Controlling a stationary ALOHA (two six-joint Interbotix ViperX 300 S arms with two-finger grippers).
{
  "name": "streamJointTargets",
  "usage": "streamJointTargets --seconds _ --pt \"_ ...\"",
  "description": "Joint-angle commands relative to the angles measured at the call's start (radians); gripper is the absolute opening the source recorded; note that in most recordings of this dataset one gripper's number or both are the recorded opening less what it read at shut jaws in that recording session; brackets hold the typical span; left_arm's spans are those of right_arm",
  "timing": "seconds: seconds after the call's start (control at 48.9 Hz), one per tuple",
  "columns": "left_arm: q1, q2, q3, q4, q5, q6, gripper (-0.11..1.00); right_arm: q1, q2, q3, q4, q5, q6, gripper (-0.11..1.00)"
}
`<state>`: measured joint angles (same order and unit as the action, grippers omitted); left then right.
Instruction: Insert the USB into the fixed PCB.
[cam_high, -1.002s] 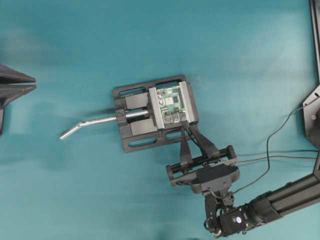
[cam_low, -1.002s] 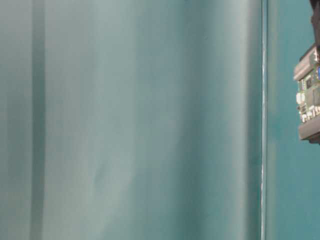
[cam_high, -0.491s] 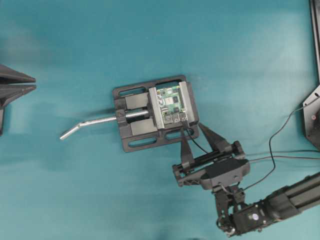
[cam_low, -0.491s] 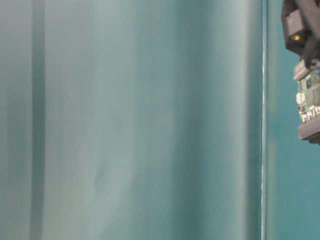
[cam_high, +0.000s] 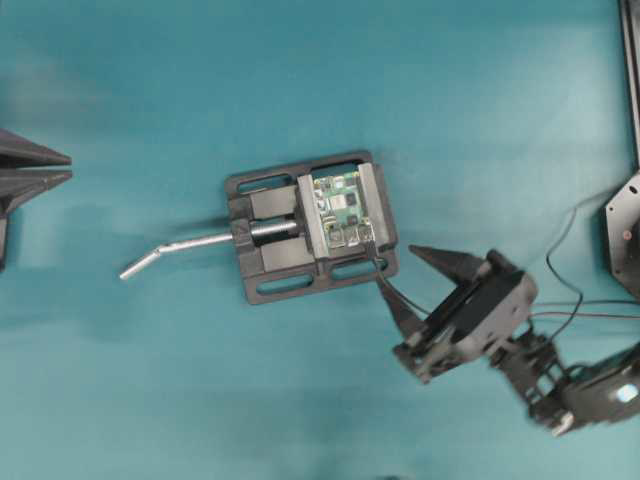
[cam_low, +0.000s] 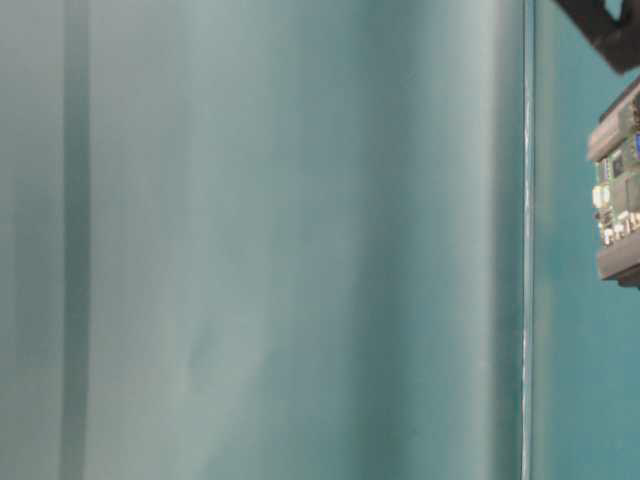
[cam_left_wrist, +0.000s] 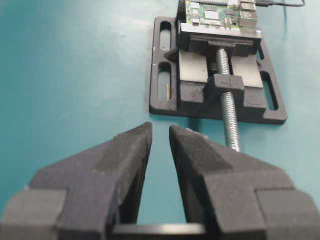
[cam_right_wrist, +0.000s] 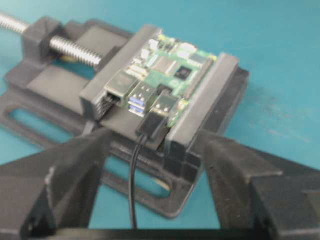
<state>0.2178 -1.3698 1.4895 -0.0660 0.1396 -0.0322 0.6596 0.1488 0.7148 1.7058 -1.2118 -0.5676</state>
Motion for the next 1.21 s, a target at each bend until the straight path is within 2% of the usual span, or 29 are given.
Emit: streamJointTargets --seconds 0.0,0.225,0.348,0.47,0.716,0.9,0.961,1.043,1.186 --pt "0.003 0.009 -0.028 0.003 -0.006 -0.002 0.28 -0.011 -0.109 0.06 -0.058 0.052 -0.002 0.75" --pt "0.003 0.009 -0.028 0.003 -0.006 -0.002 0.28 -0.08 -0.304 0.206 -0.149 0.193 -0.002 0.75" --pt "0.003 0.009 -0.028 0.003 -0.006 -0.002 0.28 -0.147 -0.419 0.276 -0.184 0.339 -0.005 0.75" --pt "0.003 0.009 -0.028 0.003 -0.006 -0.002 0.28 -0.227 -0.531 0.334 -0.239 0.486 -0.009 0.75" --pt "0.003 0.009 -0.026 0.003 -0.006 -0.002 0.28 -0.443 -0.779 0.437 -0.408 0.735 -0.011 0.75" --pt "0.005 0.009 -0.028 0.003 -0.006 -0.002 0.28 -0.586 -0.911 0.483 -0.555 0.876 -0.009 0.75" --pt "0.005 0.009 -0.028 0.003 -0.006 -0.002 0.28 -0.627 -0.943 0.495 -0.591 0.93 -0.009 0.75" --pt "0.003 0.009 -0.028 0.003 -0.006 -0.002 0.28 -0.676 -0.986 0.512 -0.617 1.005 -0.009 0.75" --pt "0.003 0.009 -0.028 0.003 -0.006 -0.002 0.28 -0.713 -1.065 0.56 -0.635 1.094 -0.008 0.75"
